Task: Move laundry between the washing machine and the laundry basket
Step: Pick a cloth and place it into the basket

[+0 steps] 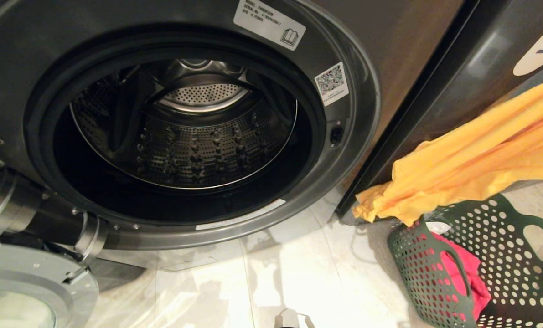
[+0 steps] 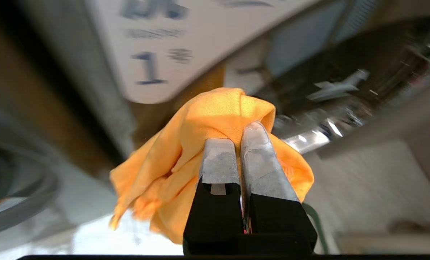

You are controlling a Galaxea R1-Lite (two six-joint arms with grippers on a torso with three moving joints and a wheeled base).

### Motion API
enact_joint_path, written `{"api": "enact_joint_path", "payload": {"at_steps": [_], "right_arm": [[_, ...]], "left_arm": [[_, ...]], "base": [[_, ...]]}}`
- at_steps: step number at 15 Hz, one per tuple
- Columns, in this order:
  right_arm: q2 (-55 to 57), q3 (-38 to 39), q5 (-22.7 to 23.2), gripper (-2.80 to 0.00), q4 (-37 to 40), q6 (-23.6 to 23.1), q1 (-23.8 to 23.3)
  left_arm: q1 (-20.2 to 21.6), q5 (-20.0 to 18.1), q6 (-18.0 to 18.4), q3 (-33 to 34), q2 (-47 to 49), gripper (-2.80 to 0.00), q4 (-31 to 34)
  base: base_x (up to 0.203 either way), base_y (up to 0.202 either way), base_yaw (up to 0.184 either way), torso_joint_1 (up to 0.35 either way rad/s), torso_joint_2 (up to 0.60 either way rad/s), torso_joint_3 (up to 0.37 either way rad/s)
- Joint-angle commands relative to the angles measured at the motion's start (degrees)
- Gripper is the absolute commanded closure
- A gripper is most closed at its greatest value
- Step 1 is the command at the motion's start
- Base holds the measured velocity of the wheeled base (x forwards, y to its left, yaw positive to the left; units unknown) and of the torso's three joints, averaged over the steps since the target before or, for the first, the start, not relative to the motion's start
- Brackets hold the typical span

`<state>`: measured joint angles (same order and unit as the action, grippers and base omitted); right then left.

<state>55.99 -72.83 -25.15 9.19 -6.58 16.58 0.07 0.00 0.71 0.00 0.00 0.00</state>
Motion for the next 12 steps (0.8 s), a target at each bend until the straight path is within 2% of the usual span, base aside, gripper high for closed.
{"api": "enact_joint_path", "payload": {"at_steps": [1,4,6,8,12], "right_arm": [[2.33,-1.05,1.59,0.0,1.0,0.87,-7.76],[5.62,-2.75,10.61,0.0,3.45,4.73,-24.34],[8.65,-5.42,17.27,0.0,4.06,6.44,-32.74],[10.61,-9.1,20.1,0.0,4.07,7.24,-35.48],[11.87,-20.85,23.68,0.0,3.42,7.09,-35.81]], "left_arm": [[0.01,0.0,0.0,0.0,0.0,0.0,0.0],[0.01,0.0,0.0,0.0,0.0,0.0,0.0],[0.01,0.0,0.0,0.0,0.0,0.0,0.0],[0.01,0.0,0.0,0.0,0.0,0.0,0.0],[0.01,0.0,0.0,0.0,0.0,0.0,0.0]], "base": [[0.0,0.0,0.0,0.0,0.0,0.0],[0.0,0.0,0.0,0.0,0.0,0.0],[0.0,0.0,0.0,0.0,0.0,0.0],[0.0,0.0,0.0,0.0,0.0,0.0],[0.0,0.0,0.0,0.0,0.0,0.0]]}}
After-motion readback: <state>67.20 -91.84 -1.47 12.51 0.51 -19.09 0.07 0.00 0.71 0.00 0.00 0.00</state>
